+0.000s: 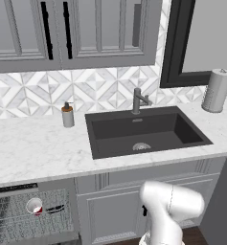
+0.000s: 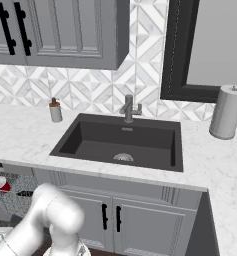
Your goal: Pick up the cup and bowl from the counter, place them in the dishwasher, and close the dishwasher door.
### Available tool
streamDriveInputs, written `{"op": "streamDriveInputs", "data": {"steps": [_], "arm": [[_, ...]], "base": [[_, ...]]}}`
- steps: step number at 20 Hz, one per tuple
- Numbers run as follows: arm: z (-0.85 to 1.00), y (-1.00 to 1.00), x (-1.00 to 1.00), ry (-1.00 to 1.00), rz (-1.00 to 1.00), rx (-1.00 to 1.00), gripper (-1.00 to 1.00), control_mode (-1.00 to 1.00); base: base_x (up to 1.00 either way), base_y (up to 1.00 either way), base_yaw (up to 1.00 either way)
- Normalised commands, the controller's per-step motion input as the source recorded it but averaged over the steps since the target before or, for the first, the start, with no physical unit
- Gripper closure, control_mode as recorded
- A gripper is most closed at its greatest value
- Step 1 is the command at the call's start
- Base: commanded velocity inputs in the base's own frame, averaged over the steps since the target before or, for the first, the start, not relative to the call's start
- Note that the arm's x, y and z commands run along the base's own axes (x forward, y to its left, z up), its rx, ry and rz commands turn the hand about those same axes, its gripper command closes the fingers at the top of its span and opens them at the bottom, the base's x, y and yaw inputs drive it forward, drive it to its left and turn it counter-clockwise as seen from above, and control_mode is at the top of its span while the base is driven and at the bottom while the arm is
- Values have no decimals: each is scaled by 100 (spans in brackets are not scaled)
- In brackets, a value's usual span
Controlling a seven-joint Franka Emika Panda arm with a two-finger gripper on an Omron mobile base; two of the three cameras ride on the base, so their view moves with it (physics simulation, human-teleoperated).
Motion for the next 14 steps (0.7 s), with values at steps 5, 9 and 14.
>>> {"op": "streamDriveInputs", "data": {"steps": [5, 9, 14], "arm": [[-16, 16, 100, -37, -11, 0, -100, -100], [-22, 0, 100, -46, -11, 0, -100, -100], [-40, -1, 100, -41, -10, 0, -100, -100]], "base": [[0, 0, 0], [0, 0, 0], [0, 0, 0]]}}
